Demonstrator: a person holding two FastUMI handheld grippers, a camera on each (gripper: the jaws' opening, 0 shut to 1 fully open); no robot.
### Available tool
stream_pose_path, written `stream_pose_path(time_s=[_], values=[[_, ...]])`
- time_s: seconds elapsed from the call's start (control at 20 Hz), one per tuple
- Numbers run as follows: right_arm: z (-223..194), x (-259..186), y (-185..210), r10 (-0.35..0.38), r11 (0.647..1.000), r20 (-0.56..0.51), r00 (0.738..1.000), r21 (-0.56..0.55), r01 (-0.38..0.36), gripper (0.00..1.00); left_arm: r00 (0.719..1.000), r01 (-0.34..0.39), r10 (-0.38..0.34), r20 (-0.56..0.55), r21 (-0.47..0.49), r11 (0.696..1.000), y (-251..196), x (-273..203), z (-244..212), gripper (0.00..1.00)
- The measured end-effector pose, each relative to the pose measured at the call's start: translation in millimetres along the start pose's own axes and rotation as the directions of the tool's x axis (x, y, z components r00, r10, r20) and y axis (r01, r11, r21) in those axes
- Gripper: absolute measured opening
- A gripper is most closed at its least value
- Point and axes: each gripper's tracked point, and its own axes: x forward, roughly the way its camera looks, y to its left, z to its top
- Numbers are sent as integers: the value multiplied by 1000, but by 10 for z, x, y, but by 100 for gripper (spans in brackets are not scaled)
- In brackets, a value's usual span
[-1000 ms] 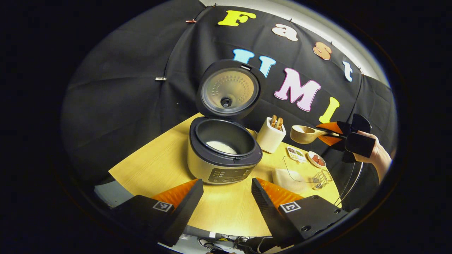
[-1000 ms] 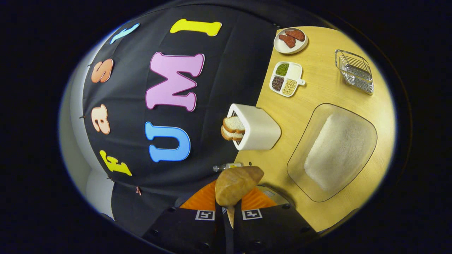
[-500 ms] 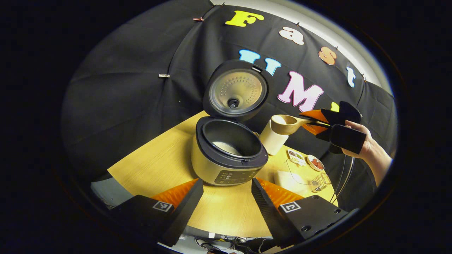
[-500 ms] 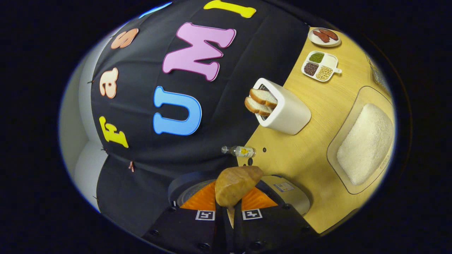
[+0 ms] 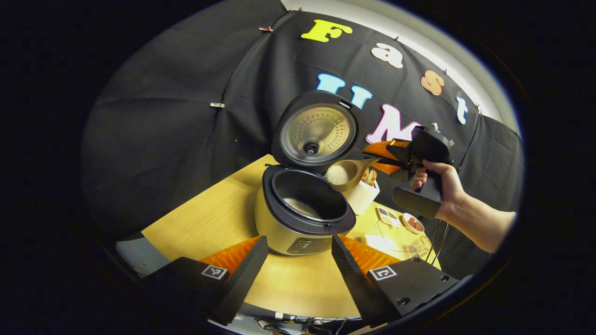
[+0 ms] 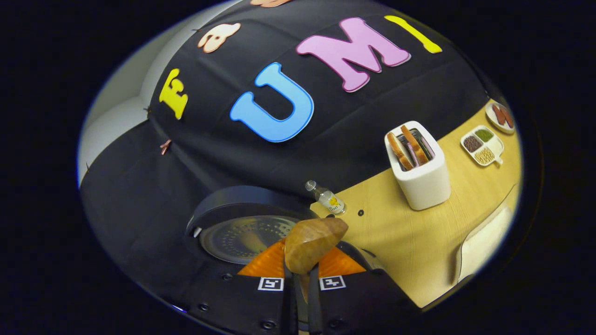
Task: Close the left gripper, press the button to open the rice cooker; take a wooden spoon from the chopstick holder with the right hand, scoop a spoonful of rice and pour it into the rice cooker, then put the wooden spoon back into the chopstick holder.
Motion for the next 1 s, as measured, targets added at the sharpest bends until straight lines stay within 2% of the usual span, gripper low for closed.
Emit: stream_pose_path(time_s=[0.2, 0.35, 0.4, 0.45, 0.55, 0.6, 0.65, 0.85, 1.0], values=[[-115, 155, 103, 17, 979, 14, 1000, -204, -13, 13, 1000, -24, 24, 6, -6, 1000, 184, 32, 63, 95], [-207, 186, 153, 28, 932, 35, 999, -361, -14, 13, 999, -38, 38, 17, 3, 999, 268, 29, 109, 95], [-230, 192, 202, 48, 914, 41, 998, -405, -27, 8, 999, -46, 46, 23, 11, 999, 294, 27, 130, 95], [-277, 194, 248, 65, 895, 38, 997, -444, -41, 13, 998, -51, 51, 26, 17, 999, 307, 23, 134, 95], [-401, 230, 295, 92, 846, 15, 996, -528, -70, 13, 998, -58, 57, 35, 24, 998, 320, 32, 145, 95], [-469, 229, 321, 100, 816, -3, 995, -571, -83, 8, 997, -64, 63, 34, 22, 998, 325, 25, 137, 95], [-542, 228, 342, 105, 786, -23, 994, -611, -97, 13, 997, -67, 66, 33, 16, 998, 336, 17, 123, 95], [-810, 207, 445, 155, 664, -75, 985, -731, -160, 13, 996, -77, 77, 43, 11, 997, 315, -5, 102, 95], [-962, 108, 551, 186, 590, -111, 976, -782, -201, 13, 995, -89, 88, 47, 18, 996, 316, -15, 79, 95]])
